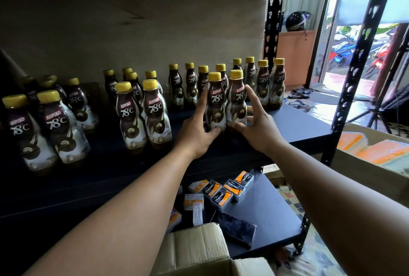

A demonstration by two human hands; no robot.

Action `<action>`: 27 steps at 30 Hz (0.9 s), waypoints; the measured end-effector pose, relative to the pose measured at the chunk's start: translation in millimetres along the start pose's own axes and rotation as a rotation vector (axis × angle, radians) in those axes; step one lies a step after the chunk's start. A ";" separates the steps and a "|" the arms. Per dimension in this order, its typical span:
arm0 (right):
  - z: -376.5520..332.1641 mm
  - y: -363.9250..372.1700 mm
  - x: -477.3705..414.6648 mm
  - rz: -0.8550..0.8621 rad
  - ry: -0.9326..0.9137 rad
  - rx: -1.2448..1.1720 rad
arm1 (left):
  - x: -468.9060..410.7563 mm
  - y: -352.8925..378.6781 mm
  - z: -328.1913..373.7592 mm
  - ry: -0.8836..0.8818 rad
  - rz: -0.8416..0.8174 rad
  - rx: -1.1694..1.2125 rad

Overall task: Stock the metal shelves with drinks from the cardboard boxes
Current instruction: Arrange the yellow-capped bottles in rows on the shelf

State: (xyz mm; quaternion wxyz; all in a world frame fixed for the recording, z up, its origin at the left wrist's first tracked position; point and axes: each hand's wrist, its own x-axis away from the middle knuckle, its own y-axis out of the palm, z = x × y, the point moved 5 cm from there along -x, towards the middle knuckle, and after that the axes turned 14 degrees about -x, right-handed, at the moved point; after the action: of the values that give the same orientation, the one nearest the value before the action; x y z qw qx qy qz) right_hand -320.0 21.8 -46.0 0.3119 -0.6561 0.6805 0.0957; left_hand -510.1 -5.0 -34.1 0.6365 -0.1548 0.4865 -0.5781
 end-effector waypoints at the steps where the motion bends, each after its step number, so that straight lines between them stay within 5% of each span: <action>1: -0.4 0.0 0.2 0.000 0.000 0.001 | 0.0 0.0 0.2 0.000 -0.002 -0.005; 27: -9.3 1.4 5.3 -0.022 0.011 -0.023 | 2.4 -2.7 3.9 0.018 0.013 -0.012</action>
State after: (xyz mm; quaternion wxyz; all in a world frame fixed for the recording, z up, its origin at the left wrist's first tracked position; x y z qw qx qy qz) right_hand -323.8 12.5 -42.0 0.3018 -0.6675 0.6739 0.0964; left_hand -508.9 -9.3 -31.3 0.6350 -0.1500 0.4966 -0.5724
